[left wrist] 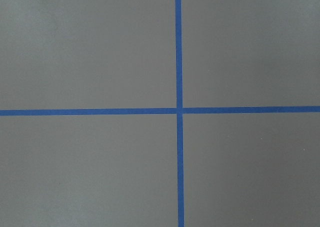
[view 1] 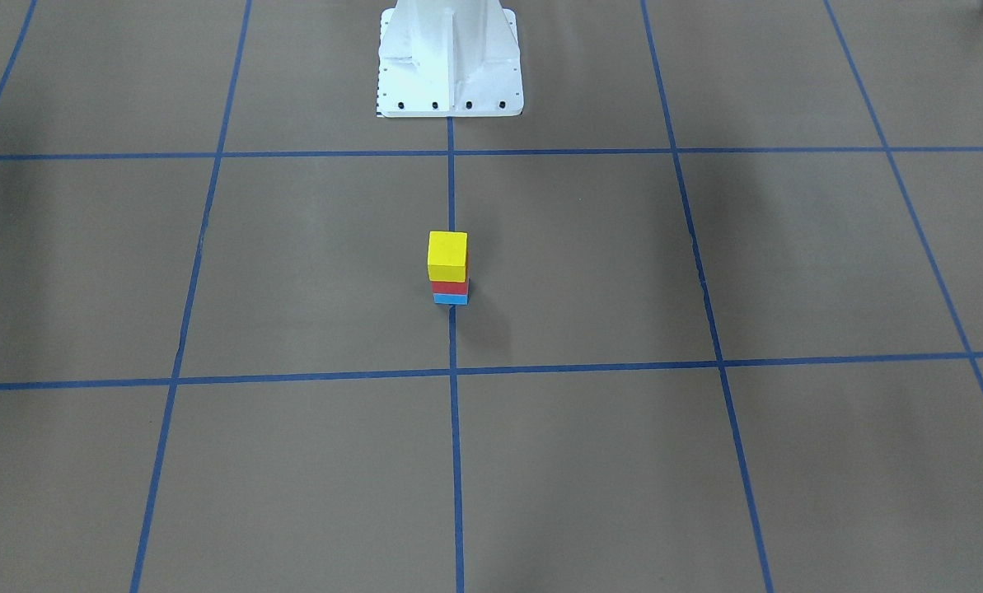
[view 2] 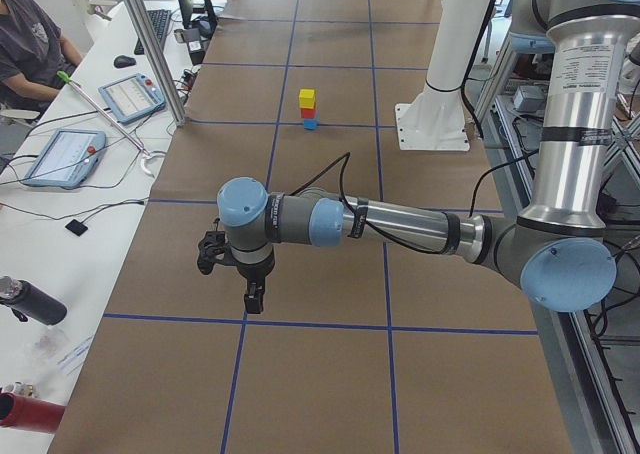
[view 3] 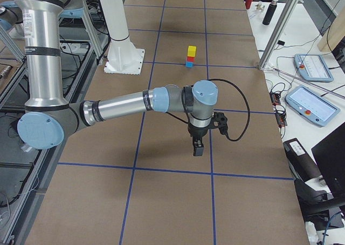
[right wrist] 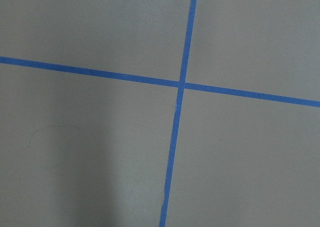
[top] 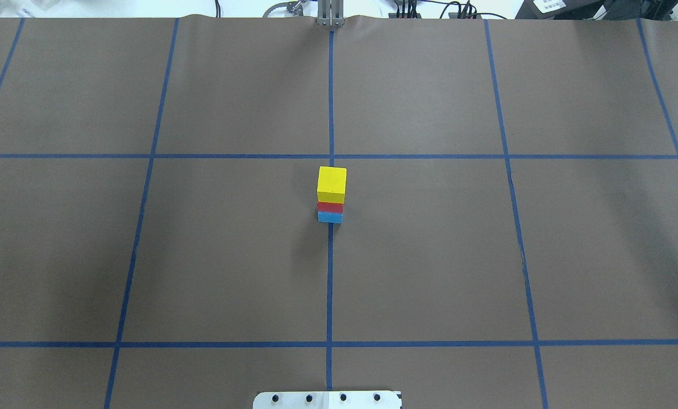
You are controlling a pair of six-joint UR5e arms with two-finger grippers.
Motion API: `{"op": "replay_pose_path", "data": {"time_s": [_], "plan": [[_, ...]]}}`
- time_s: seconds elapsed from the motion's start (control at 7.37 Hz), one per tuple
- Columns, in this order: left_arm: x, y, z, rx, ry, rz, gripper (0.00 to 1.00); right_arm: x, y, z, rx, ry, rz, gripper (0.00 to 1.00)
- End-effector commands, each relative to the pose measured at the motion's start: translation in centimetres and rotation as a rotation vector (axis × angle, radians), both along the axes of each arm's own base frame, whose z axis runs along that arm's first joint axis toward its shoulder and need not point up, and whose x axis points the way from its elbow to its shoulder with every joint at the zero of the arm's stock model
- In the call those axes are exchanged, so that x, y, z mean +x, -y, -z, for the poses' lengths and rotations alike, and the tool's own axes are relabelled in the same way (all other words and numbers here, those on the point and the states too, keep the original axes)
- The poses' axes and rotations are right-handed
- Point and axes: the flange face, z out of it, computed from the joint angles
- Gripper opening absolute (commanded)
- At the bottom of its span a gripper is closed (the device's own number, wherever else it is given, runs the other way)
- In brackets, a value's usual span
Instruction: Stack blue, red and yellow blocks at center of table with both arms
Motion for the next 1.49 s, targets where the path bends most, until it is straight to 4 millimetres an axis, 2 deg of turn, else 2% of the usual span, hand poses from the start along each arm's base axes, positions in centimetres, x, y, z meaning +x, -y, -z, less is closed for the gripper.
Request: {"op": "replay_pose_path", "data": {"time_s": [0.0,0.41,0.68,1.36], "plan": [[0.0,-0.1,0.1,-0.001,0.011,-0.001,1.00,0.0,0.0,0.0,0.000,0.001,-0.001,1.00],[-0.1,-3.3,-0.5,-0.019,0.028,-0.001,1.00,0.0,0.0,-0.1,-0.001,0.000,-0.001,1.00],[0.2,-4.3,-1.3,-0.041,-0.002,-0.005,1.00,0.0,0.0,-0.1,-0.002,0.002,0.001,1.00],[1.0,-3.9,-0.2,-0.021,-0.024,-0.020,1.00,-0.1,-0.3,-0.3,-0.006,0.006,0.001,1.00]]}}
